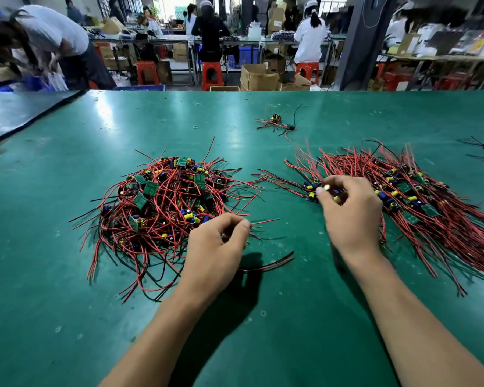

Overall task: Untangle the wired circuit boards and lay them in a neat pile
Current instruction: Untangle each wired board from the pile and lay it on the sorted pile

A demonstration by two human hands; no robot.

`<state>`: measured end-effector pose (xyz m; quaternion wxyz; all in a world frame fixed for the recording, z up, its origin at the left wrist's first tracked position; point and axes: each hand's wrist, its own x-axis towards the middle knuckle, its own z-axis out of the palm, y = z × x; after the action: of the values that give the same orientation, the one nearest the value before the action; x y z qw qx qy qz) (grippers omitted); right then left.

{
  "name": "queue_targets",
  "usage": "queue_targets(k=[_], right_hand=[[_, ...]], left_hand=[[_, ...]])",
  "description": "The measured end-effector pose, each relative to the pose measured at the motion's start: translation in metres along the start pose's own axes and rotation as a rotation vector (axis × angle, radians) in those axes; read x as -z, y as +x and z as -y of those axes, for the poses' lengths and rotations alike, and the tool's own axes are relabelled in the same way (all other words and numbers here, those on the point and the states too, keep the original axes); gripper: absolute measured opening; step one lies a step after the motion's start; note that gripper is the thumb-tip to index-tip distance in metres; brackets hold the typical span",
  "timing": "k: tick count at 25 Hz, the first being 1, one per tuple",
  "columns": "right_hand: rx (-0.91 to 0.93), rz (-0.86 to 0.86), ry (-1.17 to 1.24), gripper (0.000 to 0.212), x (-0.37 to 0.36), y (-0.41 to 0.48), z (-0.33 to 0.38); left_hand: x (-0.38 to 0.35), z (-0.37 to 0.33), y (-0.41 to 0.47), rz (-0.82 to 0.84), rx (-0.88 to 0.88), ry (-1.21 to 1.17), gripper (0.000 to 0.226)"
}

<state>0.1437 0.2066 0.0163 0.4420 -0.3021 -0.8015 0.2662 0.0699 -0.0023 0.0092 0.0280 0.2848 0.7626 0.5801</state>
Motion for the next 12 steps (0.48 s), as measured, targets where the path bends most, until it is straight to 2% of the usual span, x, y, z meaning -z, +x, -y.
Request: queue_targets(k=[2, 4, 7, 9, 12], right_hand=[[-0.042, 0.015, -0.157, 0.029, 0.003, 0.005, -0.013], [0.024, 0.037, -0.158, 0.028, -0.001, 0.002, -0.014], [0.117, 0.288, -0.069, 0.02, -0.018, -0.011, -0.002], [0.08, 0.468, -0.226, 0.025, -0.026, -0.018, -0.003], [0.011, 0.457, -0.378, 0.031, -0.023, -0.015, -0.009]], left_hand=[[-0.002, 0.002, -0.003, -0.058, -0.101, 0.243, 0.013], [-0.001, 0.003, -0.004, -0.09, -0.084, 0.381, 0.007], [0.004, 0.008, -0.002, -0.069, 0.028, 0.508, 0.022], [0.004, 0.009, -0.001, -0.07, 0.065, 0.585, 0.025], [0.002, 0.01, -0.002, -0.065, 0.049, 0.591, 0.024]])
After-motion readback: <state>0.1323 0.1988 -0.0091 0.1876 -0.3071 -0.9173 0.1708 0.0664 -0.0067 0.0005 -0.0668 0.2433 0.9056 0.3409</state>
